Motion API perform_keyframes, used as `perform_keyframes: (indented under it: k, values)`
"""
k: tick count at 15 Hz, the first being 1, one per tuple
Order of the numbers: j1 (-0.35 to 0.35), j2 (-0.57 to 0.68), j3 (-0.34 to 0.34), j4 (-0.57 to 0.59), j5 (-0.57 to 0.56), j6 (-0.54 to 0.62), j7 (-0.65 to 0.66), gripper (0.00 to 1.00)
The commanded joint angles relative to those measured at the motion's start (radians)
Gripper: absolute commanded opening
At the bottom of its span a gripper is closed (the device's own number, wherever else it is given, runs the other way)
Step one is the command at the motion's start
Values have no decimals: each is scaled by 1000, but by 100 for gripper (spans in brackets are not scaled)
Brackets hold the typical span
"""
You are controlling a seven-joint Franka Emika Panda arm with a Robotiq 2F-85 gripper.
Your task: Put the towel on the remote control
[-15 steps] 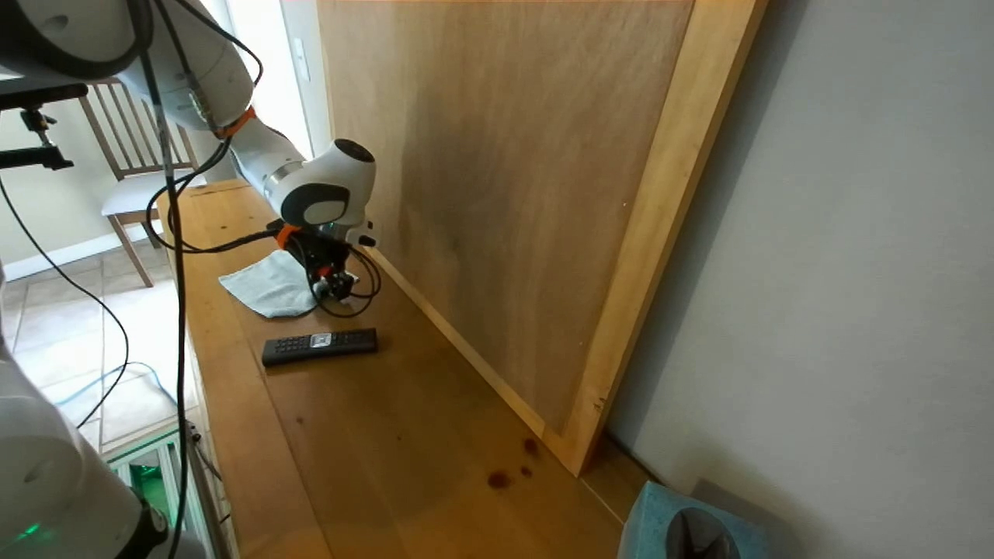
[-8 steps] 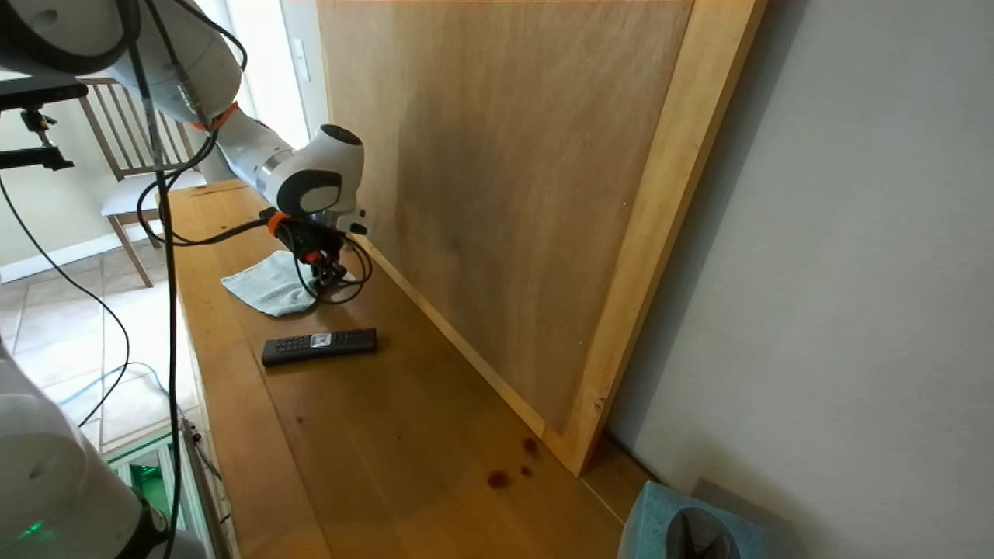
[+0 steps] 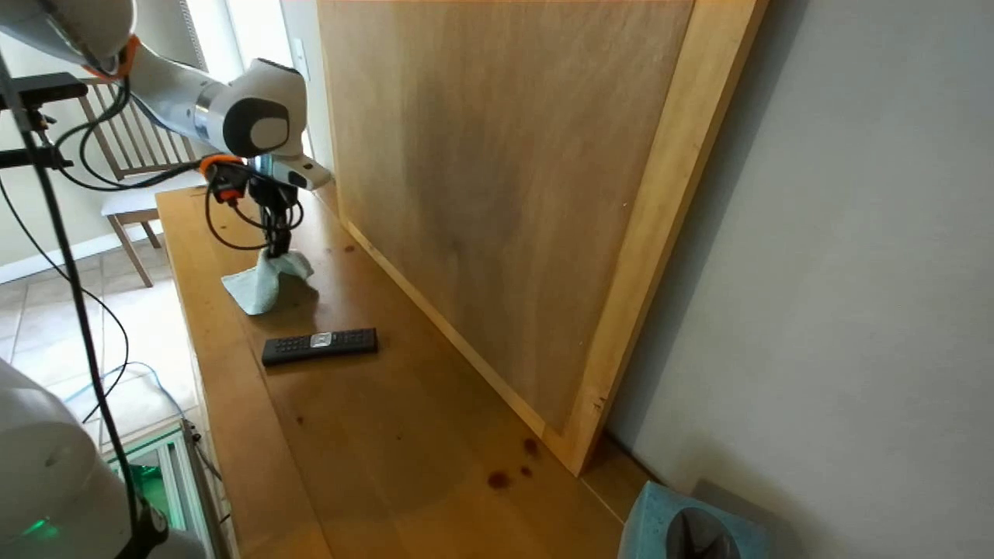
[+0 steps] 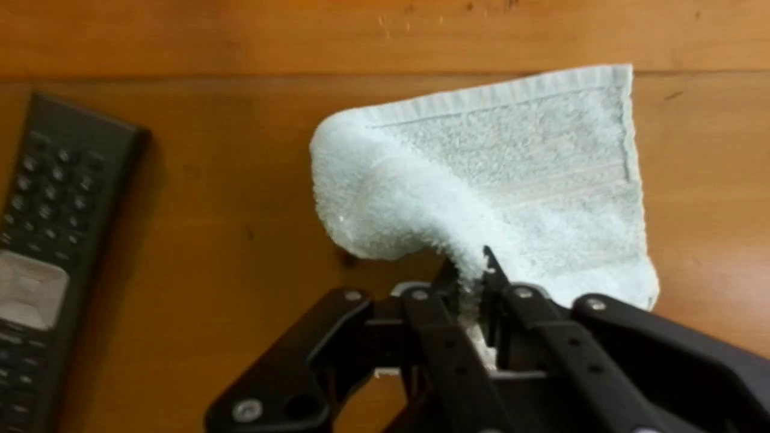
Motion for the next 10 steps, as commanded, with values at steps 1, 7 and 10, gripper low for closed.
perform_keyframes:
  k: [1,7,10]
  values:
    - [-20,-33,26,2,-2,-61,40,7]
    - [-28,-93,34,-13,-6,-134,87,7]
    - [-44,-105,33,-24,-88,-181,149,2]
